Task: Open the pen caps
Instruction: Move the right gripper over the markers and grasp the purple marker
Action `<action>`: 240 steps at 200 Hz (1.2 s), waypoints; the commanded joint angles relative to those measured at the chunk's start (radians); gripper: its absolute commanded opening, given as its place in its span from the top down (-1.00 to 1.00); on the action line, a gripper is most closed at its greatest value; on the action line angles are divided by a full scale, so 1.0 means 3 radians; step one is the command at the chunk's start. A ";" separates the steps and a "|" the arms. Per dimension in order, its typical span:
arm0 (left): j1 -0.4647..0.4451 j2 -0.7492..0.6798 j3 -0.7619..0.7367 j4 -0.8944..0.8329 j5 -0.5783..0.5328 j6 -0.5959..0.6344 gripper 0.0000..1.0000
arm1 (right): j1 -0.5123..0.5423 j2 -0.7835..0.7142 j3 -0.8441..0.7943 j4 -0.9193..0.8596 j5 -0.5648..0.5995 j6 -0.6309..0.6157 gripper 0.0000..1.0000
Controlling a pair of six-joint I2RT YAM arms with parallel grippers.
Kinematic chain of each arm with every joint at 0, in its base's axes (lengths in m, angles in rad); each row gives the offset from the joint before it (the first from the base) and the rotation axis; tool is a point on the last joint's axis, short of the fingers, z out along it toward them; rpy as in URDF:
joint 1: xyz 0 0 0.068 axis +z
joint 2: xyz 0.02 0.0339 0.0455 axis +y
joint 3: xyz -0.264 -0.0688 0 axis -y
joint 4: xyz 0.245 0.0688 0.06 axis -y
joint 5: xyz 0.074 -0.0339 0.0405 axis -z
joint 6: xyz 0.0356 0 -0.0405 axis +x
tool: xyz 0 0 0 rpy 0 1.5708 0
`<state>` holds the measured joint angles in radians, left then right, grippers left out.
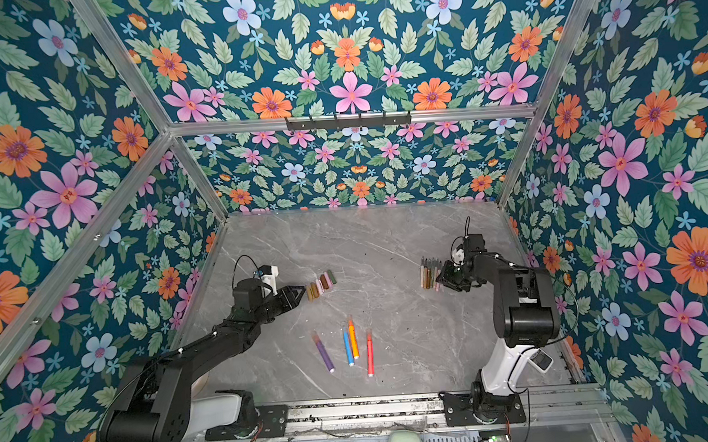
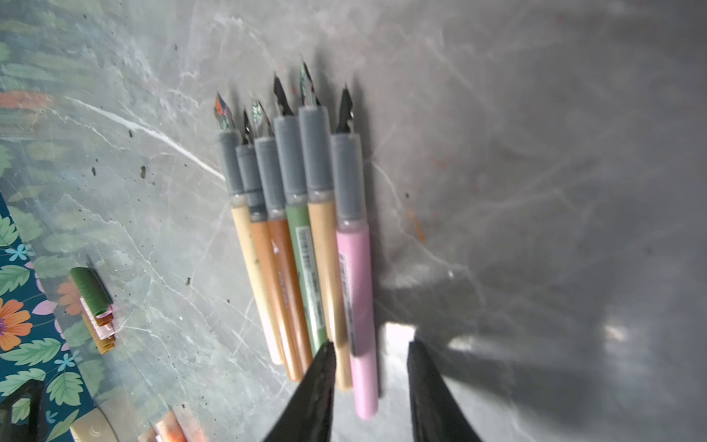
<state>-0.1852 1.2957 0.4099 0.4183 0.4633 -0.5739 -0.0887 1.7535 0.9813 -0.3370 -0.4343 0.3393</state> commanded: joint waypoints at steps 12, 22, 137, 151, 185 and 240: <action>-0.0001 0.0021 0.0017 0.0071 -0.0016 0.0011 0.15 | 0.0221 -0.0481 -0.0191 -0.0056 0.0194 0.0055 0.36; -0.0001 0.0044 0.0024 0.0078 -0.0007 0.0008 0.15 | 0.0377 -0.0657 -0.0260 -0.0116 0.0313 0.0062 0.38; -0.0001 0.0168 0.0085 0.0094 -0.0001 0.0011 0.15 | 0.3586 -0.1283 -0.0665 -0.0488 0.1553 0.1628 0.38; -0.0001 0.0173 0.0090 0.0094 0.0000 0.0009 0.15 | 0.3797 -0.1038 -0.0526 -0.0602 0.1673 0.1838 0.35; -0.0001 0.0188 0.0090 0.0094 0.0004 0.0011 0.16 | 0.4190 -0.0468 -0.0015 -0.1120 0.2089 0.2013 0.31; -0.0001 0.0207 0.0093 0.0124 0.0043 -0.0013 0.15 | 0.4343 -0.0113 0.0318 -0.1303 0.2147 0.2036 0.33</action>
<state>-0.1852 1.3563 0.4328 0.4328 0.4686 -0.5743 1.2087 1.7130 1.0649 -0.6689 0.1692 0.9230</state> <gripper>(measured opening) 0.423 0.341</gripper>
